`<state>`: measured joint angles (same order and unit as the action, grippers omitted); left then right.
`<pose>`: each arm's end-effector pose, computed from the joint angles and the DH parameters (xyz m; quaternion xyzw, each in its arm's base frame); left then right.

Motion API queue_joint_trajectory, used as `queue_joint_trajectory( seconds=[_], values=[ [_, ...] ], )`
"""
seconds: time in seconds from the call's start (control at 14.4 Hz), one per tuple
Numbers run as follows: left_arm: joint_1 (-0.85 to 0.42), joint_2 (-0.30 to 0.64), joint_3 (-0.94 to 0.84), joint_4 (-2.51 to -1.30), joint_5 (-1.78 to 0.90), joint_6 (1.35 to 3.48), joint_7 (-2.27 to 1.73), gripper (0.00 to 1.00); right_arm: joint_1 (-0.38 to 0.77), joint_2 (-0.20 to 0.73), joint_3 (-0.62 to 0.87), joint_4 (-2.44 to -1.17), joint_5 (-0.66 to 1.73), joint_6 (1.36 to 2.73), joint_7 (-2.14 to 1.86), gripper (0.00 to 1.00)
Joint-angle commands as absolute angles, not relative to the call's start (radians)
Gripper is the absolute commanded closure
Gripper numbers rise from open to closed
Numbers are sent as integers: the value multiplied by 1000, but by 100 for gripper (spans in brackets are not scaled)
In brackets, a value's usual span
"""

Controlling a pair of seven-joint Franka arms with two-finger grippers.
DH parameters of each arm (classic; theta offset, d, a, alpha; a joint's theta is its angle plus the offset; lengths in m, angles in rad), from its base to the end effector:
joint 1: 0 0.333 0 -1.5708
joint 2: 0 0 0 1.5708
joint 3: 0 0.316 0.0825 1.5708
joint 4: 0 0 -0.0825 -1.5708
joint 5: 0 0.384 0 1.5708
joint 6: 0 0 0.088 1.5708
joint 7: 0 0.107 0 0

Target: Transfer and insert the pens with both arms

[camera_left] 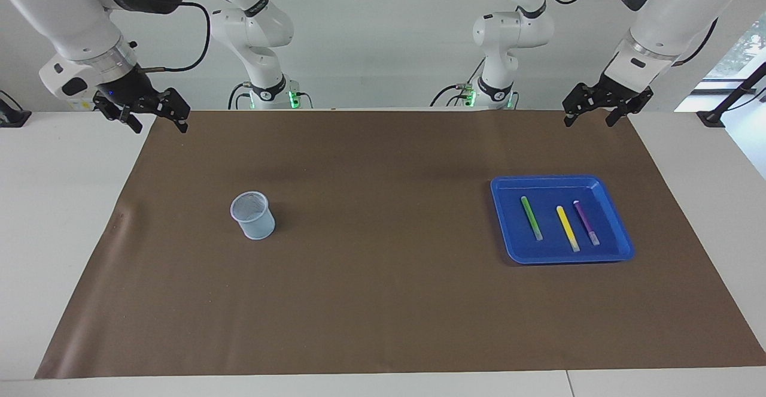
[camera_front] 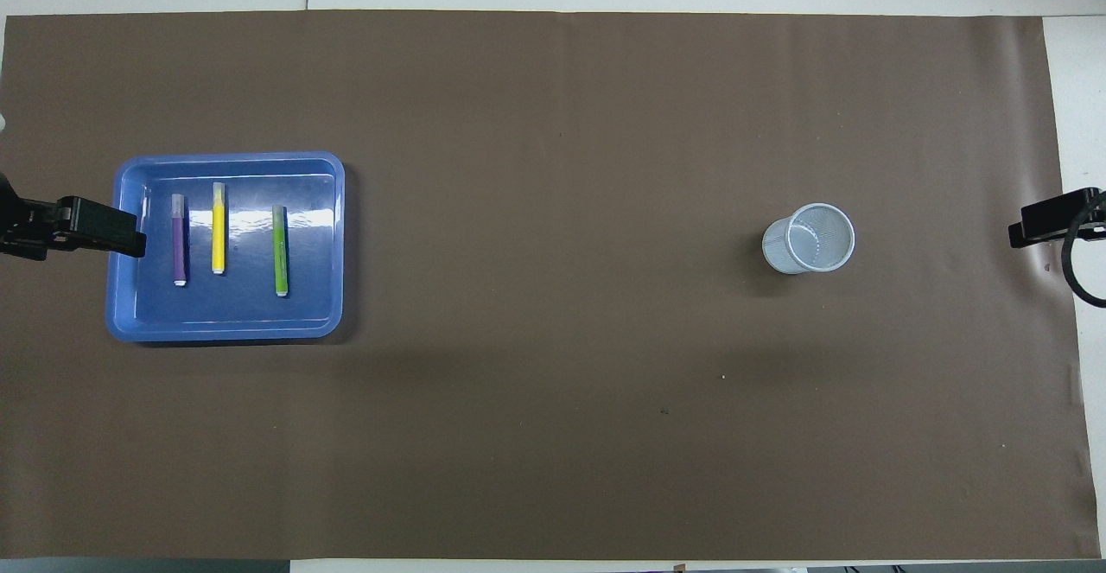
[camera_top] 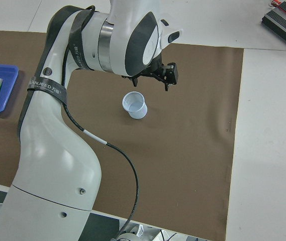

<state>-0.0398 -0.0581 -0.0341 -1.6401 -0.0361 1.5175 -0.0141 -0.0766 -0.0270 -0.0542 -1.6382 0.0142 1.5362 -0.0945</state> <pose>0.5281 -0.0437 0.6190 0.9989 -0.0302 -0.0330 0.0156 0.5362 -0.0694 0.6047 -0.9991 0.0181 0.0364 0.0120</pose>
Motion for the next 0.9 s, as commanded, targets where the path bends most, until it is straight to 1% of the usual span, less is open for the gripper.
queue_joint_trajectory(
  seconds=[0.0,0.55,0.69,0.83],
  values=[
    [-31,-75,-43,-1644,-17,1499,-2,0,-78,-32,-57,-1638,32,1528,-86,0],
    [-29,-81,-41,-1647,-18,1494,-8,0,-80,-32,-57,-1640,32,1529,-86,0],
    [-29,-98,-38,-1681,-18,1515,-8,0,-72,-32,-55,-1638,32,1528,-94,0],
    [-29,-101,-40,-1732,-18,1592,-8,0,-68,-34,-52,-1637,35,1537,-98,0]
  ],
)
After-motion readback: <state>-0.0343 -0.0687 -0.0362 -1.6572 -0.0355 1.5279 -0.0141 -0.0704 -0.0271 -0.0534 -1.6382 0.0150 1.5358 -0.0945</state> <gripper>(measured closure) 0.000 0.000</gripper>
